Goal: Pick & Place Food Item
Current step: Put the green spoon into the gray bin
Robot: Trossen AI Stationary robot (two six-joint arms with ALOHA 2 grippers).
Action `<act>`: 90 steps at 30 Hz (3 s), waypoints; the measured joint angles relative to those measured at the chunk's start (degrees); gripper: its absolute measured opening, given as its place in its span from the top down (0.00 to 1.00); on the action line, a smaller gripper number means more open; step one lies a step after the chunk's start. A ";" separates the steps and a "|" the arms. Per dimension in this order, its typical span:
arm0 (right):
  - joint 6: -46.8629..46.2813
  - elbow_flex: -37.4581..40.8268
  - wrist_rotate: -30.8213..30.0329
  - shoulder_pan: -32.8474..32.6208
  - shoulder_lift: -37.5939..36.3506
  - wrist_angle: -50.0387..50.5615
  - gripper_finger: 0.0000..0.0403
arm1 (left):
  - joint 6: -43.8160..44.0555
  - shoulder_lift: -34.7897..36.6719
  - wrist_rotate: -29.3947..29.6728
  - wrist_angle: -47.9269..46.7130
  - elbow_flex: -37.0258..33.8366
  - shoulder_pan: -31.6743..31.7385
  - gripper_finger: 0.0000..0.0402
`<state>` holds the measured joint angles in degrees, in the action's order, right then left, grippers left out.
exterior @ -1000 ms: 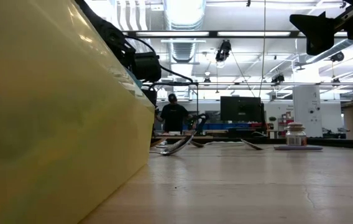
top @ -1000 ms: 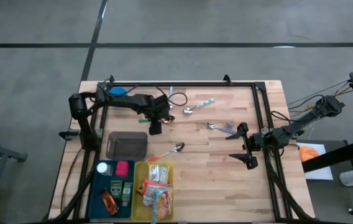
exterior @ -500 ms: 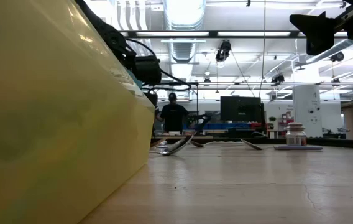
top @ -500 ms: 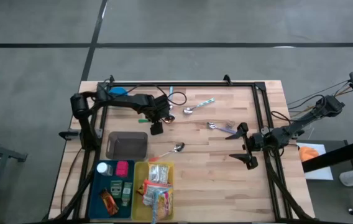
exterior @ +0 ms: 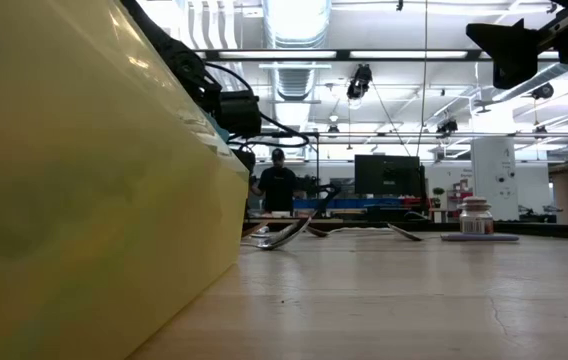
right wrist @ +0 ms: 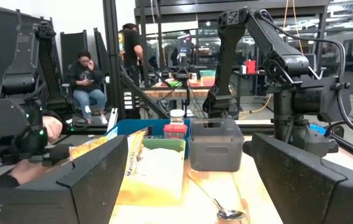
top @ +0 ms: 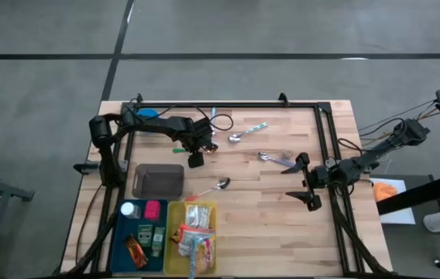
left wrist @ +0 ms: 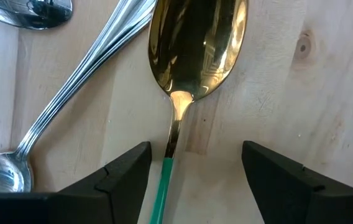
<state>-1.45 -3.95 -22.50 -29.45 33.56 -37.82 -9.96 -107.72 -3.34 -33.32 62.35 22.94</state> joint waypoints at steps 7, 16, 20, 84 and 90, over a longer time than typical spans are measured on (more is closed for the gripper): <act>0.00 0.00 0.00 -0.02 0.00 0.04 0.16 | -0.24 0.00 0.18 0.16 0.00 0.04 0.49; 0.00 0.00 0.00 -0.02 0.00 0.07 0.16 | -0.26 -0.01 0.29 0.55 0.04 0.02 0.79; 0.00 0.00 0.00 -0.01 0.00 0.09 0.16 | -0.26 -0.02 0.16 0.58 0.04 0.02 0.89; 0.00 0.00 0.00 0.00 0.02 0.39 0.16 | 31.11 29.72 16.52 -43.33 4.87 -18.77 0.99; 0.00 0.00 0.00 0.00 0.00 0.75 0.16 | 36.87 29.88 15.33 -46.57 4.81 -26.49 0.99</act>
<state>-1.45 -3.95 -22.50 -29.45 33.56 -37.07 26.91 -77.84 11.99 -79.89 67.16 -3.55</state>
